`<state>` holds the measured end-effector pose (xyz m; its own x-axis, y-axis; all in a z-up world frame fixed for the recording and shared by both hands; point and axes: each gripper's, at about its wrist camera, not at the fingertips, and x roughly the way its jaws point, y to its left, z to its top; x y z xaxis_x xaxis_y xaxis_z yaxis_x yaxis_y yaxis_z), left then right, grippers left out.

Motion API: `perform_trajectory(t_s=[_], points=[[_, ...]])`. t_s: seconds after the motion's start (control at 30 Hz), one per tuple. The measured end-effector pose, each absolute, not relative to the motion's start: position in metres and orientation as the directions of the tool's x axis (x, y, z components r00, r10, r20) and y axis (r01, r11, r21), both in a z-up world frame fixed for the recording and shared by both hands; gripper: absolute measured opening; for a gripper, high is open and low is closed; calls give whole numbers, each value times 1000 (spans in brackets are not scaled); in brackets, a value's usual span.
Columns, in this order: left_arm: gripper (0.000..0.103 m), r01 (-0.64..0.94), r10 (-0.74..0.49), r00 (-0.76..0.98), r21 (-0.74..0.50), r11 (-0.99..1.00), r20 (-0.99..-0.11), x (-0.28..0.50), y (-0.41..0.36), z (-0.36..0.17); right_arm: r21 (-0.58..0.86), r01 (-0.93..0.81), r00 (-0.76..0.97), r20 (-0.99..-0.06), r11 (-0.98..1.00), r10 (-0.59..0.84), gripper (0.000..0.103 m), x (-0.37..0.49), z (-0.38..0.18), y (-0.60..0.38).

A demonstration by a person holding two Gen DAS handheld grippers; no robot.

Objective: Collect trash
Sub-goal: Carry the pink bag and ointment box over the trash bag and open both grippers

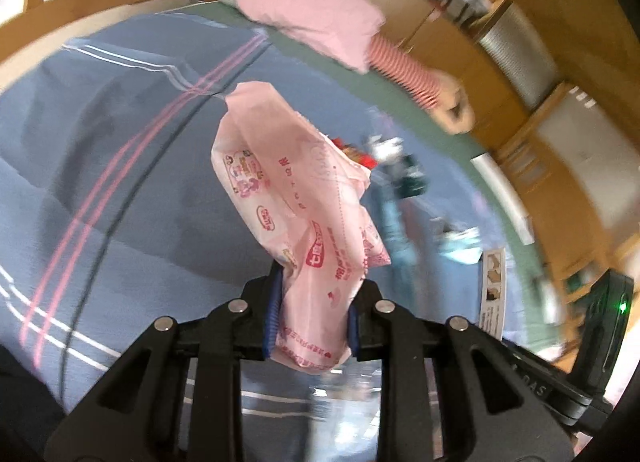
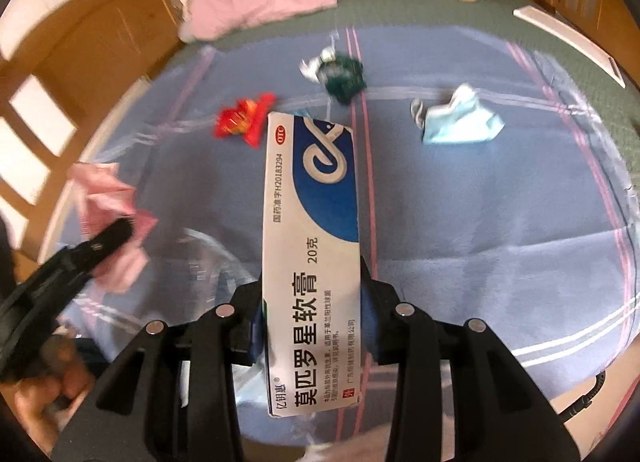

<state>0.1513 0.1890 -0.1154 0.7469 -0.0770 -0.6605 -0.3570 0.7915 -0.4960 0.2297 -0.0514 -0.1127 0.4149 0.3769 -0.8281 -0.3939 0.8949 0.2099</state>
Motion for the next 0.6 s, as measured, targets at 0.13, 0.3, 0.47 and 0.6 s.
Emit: perform_trajectory(t_s=[0.13,0.3,0.47,0.6], points=[[27,-205,-187,810,-566,799,-556,137,177,-98,226,-451,446,-781,863,438,39,188,-71,-89],[27,12,-332,767,-505,863,-549,111,126,-79,163,-500,419,-814,851,403,39,125,-68,-147],[27,267,-448,656,-369,890,-607,91,55,-71,119,-461,357,-882,880,306,74,86,-102,-193],[27,432,-513,540,-303,849,-668,82,3,-81,201,-318,457,-824,927,335,79,88,-87,-237]])
